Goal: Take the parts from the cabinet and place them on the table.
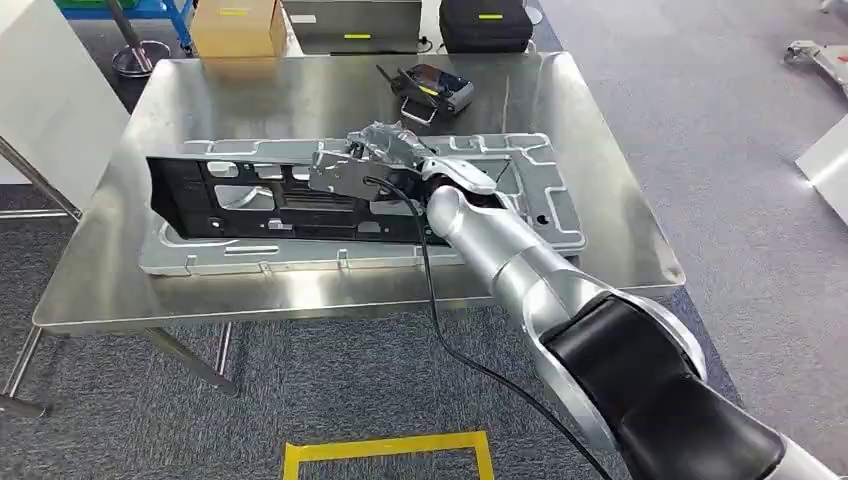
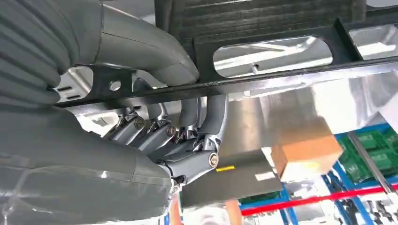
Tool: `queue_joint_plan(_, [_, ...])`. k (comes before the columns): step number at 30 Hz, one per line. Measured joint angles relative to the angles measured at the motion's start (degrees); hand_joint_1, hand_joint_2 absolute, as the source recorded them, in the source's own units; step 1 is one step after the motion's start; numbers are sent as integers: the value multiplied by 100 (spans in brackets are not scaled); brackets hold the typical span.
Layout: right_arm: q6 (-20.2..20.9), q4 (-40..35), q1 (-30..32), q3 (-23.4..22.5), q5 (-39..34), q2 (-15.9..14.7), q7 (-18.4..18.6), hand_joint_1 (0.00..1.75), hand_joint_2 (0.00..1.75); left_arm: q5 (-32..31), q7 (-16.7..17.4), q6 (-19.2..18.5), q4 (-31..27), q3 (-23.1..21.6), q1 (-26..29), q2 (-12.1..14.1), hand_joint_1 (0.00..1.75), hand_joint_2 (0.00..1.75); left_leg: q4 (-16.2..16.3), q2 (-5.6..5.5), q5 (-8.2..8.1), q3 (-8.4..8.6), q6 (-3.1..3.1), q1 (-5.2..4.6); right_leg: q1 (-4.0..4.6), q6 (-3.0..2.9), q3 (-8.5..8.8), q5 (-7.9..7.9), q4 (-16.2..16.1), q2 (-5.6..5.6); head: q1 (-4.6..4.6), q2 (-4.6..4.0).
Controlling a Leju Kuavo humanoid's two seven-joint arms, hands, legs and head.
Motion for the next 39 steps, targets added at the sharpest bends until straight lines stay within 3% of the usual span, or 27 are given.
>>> queue_joint_plan(2, [-9,0,27,-7,-2,-2,-4,175,175,0,0,0,0,0,0,0,0,0,2,22,-17,1,9,-2,-8,10,-653,-442,1109,-19,0,0])
queue_joint_plan(3, [-9,2,63,-7,0,-2,4,175,175,0,0,0,0,0,1,0,0,0,5,24,-27,6,5,-4,-7,5,-977,-545,1581,-20,0,0])
queue_joint_plan(4, [-9,2,102,-7,7,-9,11,175,175,0,2,-2,0,0,7,0,0,0,7,24,-41,25,-2,-9,-7,-9,-1193,-472,1780,-20,0,0])
queue_joint_plan(5, [-7,2,132,-7,22,-11,15,175,175,-2,-2,-15,0,0,19,0,0,0,9,23,-58,52,-11,-15,-5,-32,-1253,-269,1687,-21,0,0])
queue_joint_plan(6, [-7,2,146,-7,39,-11,18,175,175,-4,-9,-28,0,0,26,0,0,0,11,23,-83,91,-14,-28,0,-71,-1200,86,1334,-22,0,0])
queue_joint_plan(8, [-7,2,134,-9,101,-11,28,175,175,-4,-33,-37,0,0,20,-2,0,0,10,23,-122,171,-37,-49,61,-210,-918,893,256,-34,0,0])
queue_joint_plan(9, [-6,9,139,-13,114,-11,28,175,175,-4,-35,-37,0,0,34,-22,0,0,3,28,-132,175,-54,-41,113,-275,-858,913,97,-71,-2,0])
queue_joint_plan(12, [4,18,150,-17,149,-9,46,175,175,-2,-42,-31,0,0,25,-28,0,0,8,40,-131,132,-144,-23,145,-312,-860,897,-20,-45,4,0])
queue_joint_plan(13, [13,18,145,-20,186,-9,57,175,175,0,-39,-26,0,0,27,-33,0,0,-8,57,-126,148,-180,-23,143,-333,-856,903,-43,-34,4,0])
queue_joint_plan(14, [22,4,138,-26,210,-2,59,175,175,2,-37,4,0,0,20,-26,0,0,19,68,-186,115,-214,-46,41,-355,-788,941,-134,-41,2,0])
queue_joint_plan(15, [28,4,118,-28,225,9,63,175,175,13,-33,22,0,0,21,-26,0,0,157,70,-267,95,-248,-41,52,-367,-753,938,-161,-33,4,0])
queue_joint_plan(18, [92,4,66,-31,227,39,66,175,175,50,30,37,0,2,-5,-24,0,0,1484,73,-807,-565,-351,33,49,-403,-718,908,-149,-34,4,0])
queue_joint_plan(19, [140,9,68,-35,227,42,77,175,175,55,61,35,0,2,-8,-24,0,0,1816,73,-859,-758,-378,51,48,-402,-704,888,-138,-32,2,0])
queue_joint_plan(20, [166,9,69,-35,229,44,81,175,175,59,72,31,0,4,-7,-24,0,0,1845,74,-768,-819,-400,74,44,-393,-683,864,-126,-26,2,0])
queue_joint_plan(21, [184,9,65,-35,234,46,87,175,175,61,83,26,0,9,-8,-18,0,0,1621,76,-553,-750,-420,94,39,-381,-660,832,-109,-19,4,0])
queue_joint_plan(23, [208,7,20,-42,245,61,109,175,175,61,98,20,0,22,-13,-4,0,0,598,79,73,-310,-447,135,21,-338,-597,727,-31,-4,2,0])
queue_joint_plan(24, [230,9,0,-42,251,79,116,175,175,61,105,17,0,28,-12,-2,0,0,293,70,91,-163,-450,143,15,-306,-589,666,10,-6,4,0])
queue_joint_plan(25, [240,11,-38,-44,264,79,120,175,175,63,116,15,0,31,-7,-4,0,0,217,66,33,-109,-433,103,57,-267,-634,643,66,21,4,0])
queue_joint_plan(26, [247,9,-47,-46,289,98,118,175,175,63,125,15,0,33,-39,-4,0,0,200,70,-38,-105,-359,106,60,-254,-674,646,73,23,0,0])
queue_joint_plan(30, [245,9,-57,-50,356,127,127,175,175,79,144,28,-2,44,-61,-7,0,0,172,65,-74,-94,-232,124,32,-135,-702,508,196,4,5,0])
queue_joint_plan(31, [245,9,-74,-50,374,127,125,175,175,81,151,37,-2,48,-64,-7,0,0,172,71,-90,-91,-204,124,35,-117,-858,353,483,-10,4,0])
queue_joint_plan(33, [243,17,-71,-52,398,129,118,175,175,83,155,44,-2,63,-72,-7,0,0,172,74,-108,-82,-177,117,28,-88,-1390,-38,1445,-17,4,0])
queue_joint_plan(34, [245,31,-59,-52,415,129,118,175,175,90,155,46,-2,74,-77,-7,0,0,173,73,-119,-71,-162,114,29,-88,-1630,-115,1822,-18,4,0])
queue_joint_plan(35, [243,46,-42,-52,420,129,118,175,175,96,157,48,-2,81,-74,-7,0,0,173,71,-131,-51,-161,110,30,-96,-1752,-53,1944,-19,4,0])
queue_joint_plan(36, [243,57,-31,-52,422,129,118,175,175,96,157,50,-2,81,-68,-7,0,0,173,66,-150,-18,-162,105,32,-117,-1736,166,1788,-18,4,0])
queue_joint_plan(38, [243,55,-45,-52,422,131,118,175,175,94,157,50,-2,83,-72,-7,0,0,173,55,-189,63,-169,77,65,-218,-1389,818,858,-19,4,0])
queue_joint_plan(39, [240,55,-59,-54,422,131,116,175,175,94,157,50,-2,83,-73,-13,0,0,166,55,-209,84,-175,75,96,-305,-1211,1087,388,-25,6,0])
